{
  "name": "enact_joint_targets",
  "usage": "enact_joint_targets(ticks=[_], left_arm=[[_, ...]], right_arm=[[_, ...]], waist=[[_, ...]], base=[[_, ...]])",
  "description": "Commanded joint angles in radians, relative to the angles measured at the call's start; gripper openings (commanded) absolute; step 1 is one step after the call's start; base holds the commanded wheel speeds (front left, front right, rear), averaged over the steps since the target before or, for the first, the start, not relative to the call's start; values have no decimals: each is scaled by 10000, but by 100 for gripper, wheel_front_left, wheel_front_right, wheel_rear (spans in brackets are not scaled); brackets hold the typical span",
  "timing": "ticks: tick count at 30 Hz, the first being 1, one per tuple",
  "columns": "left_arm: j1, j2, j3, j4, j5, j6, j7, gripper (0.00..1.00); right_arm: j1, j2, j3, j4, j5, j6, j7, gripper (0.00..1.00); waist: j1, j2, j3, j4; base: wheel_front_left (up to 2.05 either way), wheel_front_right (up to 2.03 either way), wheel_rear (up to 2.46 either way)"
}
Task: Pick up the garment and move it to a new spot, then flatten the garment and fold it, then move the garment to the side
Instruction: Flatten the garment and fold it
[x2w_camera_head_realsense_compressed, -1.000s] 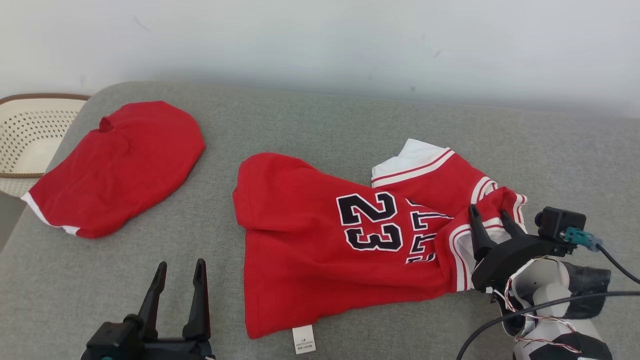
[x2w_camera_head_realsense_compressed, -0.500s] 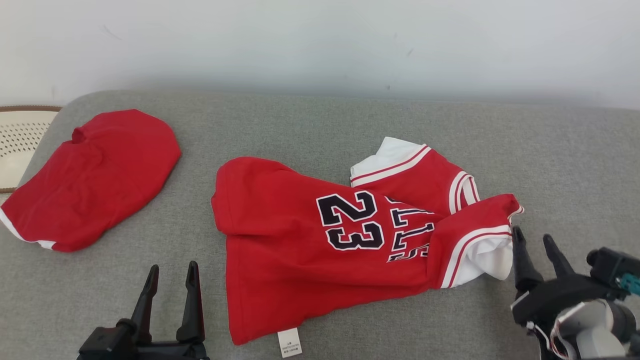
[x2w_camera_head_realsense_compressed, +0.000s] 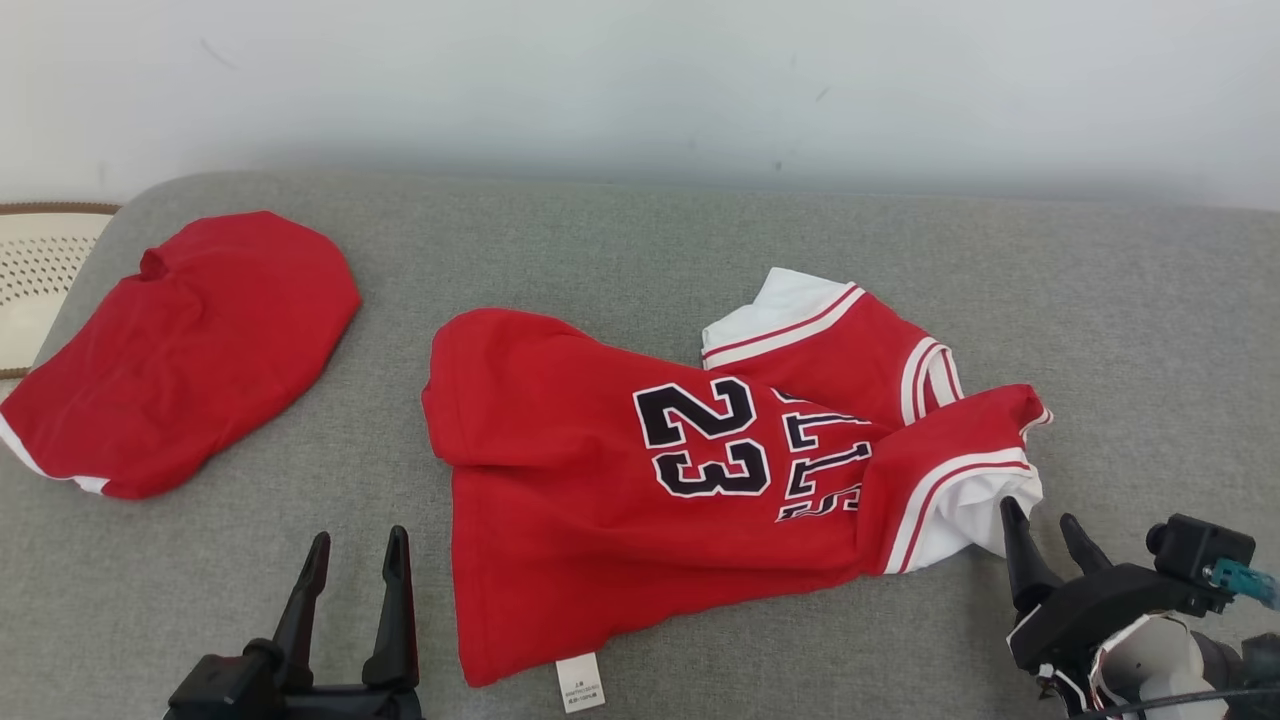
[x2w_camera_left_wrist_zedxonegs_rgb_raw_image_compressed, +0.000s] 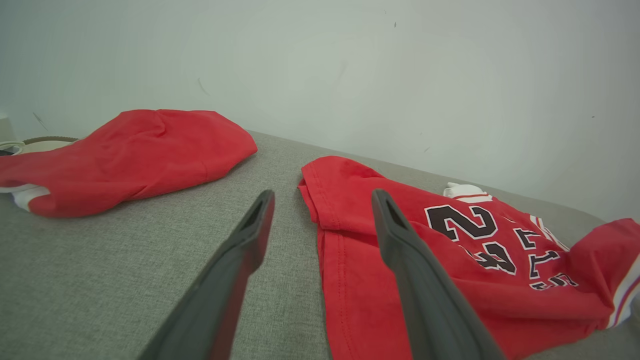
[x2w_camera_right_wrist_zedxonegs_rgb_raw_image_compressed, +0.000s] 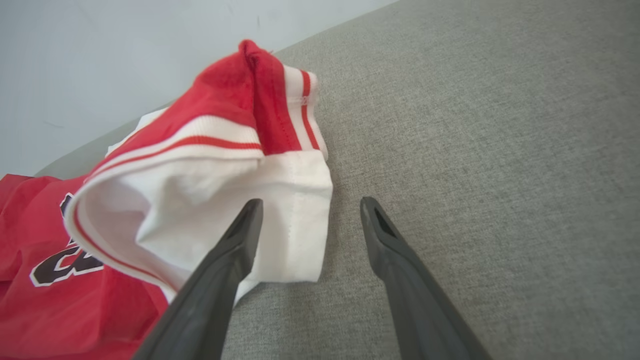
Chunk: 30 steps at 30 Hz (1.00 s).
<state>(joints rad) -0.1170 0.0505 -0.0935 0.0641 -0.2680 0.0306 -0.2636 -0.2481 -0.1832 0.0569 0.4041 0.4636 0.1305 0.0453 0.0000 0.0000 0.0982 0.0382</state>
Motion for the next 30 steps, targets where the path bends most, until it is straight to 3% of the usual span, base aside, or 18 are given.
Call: enact_joint_targets(ticks=[1,5,6,7,8,19,24,30], left_arm=[[35,-1,7,42,41,-14,-14,100],[-8,-1,-2,72,39,-40,-14,100],[-19,0,-15,90,32,-47,-14,100],[-31,0,-34,105,25,-56,-14,100],[-47,0,-57,125,18,-66,-14,100],[239,0,14,189,9,35,-14,100],[402,1,-49,135,-81,71,-14,100],[423,-2,-71,143,-166,99,-14,100]], right_arm=[[-258,-77,93,273,61,5,43,100],[-793,-175,309,1099,180,5,88,100],[-897,-229,367,1373,208,5,156,83],[-1049,-288,453,1599,229,5,129,4],[-1170,-314,528,1790,310,5,56,0],[-1081,-552,1278,2263,860,5,-934,0],[-314,-537,995,1316,1088,5,-1047,0],[993,-198,417,-767,925,5,-257,0]], waist=[[0,0,72,85],[0,0,176,202],[0,0,194,238],[0,0,203,273],[0,0,208,316],[0,0,-140,214],[0,0,-280,34],[0,0,-345,-231]], base=[[0,0,0],[0,0,0],[0,0,0],[0,0,0],[0,0,0],[0,0,0],[0,0,0],[0,0,0]])
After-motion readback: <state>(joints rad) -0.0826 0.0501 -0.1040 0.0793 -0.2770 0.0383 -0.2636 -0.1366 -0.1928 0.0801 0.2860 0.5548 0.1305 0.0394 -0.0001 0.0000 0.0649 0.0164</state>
